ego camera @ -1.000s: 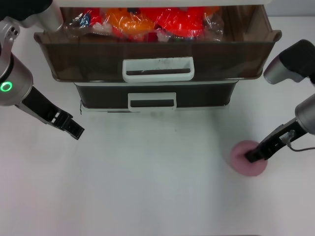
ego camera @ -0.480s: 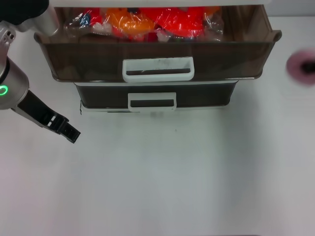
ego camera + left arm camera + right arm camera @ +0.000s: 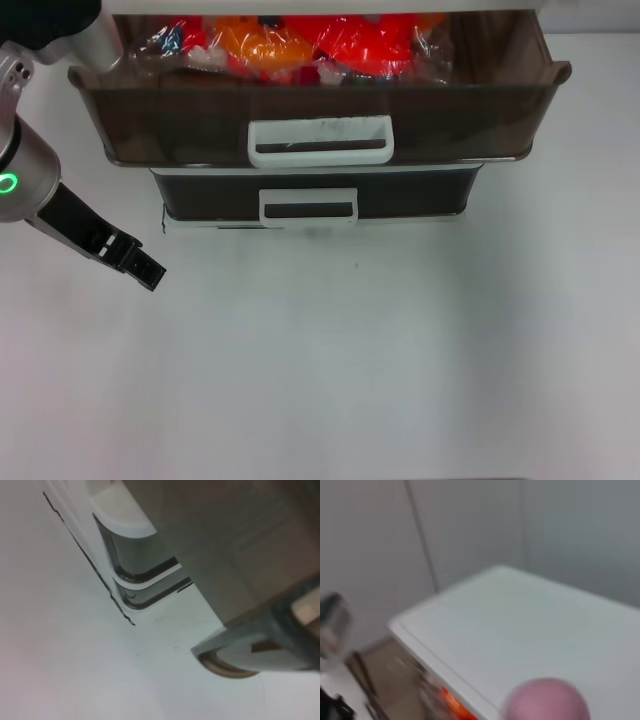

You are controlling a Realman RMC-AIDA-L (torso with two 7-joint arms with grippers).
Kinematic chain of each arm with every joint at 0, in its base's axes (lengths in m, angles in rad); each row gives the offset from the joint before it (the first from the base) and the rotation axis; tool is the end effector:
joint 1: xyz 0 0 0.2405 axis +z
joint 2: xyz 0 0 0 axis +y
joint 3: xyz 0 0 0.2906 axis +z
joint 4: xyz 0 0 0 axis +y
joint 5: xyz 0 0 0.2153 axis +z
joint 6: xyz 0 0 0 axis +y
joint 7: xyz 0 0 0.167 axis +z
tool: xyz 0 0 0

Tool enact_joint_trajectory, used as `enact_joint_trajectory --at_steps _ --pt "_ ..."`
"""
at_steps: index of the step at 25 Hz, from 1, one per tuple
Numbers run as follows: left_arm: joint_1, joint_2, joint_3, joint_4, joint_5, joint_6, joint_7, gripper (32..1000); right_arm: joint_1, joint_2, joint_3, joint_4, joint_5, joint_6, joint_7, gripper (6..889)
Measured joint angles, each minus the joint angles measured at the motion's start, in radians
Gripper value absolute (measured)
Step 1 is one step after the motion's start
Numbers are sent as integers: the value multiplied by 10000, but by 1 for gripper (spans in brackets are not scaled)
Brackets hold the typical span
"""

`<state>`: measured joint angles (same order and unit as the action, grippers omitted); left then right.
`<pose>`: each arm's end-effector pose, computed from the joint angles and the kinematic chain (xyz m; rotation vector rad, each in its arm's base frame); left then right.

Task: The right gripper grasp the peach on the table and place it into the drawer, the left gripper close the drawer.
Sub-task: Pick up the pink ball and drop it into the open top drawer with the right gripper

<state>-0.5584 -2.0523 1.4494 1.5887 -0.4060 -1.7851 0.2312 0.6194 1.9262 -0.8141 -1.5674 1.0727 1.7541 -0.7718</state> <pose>-0.2122 0.3553 0.0009 -2.3060 -1.1689 0.6435 0.1530 0.3955 0.1323 -2.5841 0.6755 0.3412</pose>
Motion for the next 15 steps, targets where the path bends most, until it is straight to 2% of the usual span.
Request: enact_joint_trajectory --at_steps 3,5,7,10,15 --pt "-13 -1 1 42 -2 -8 -14 877 345 -22 -114 226 693 -11 -67 154" --pt "-54 -2 1 74 -4 -15 -30 877 626 11 -445 586 845 -26 -172 153" --pt "-84 -2 2 81 -5 -18 -49 877 952 83 -986 1289 838 -74 -390 153" --pt "-100 -2 2 93 -6 -26 -53 877 1345 175 -1478 2098 770 -180 -733 152" --pt "-214 -2 2 681 -5 -354 -182 878 1510 287 -1728 2387 757 -145 -893 154"
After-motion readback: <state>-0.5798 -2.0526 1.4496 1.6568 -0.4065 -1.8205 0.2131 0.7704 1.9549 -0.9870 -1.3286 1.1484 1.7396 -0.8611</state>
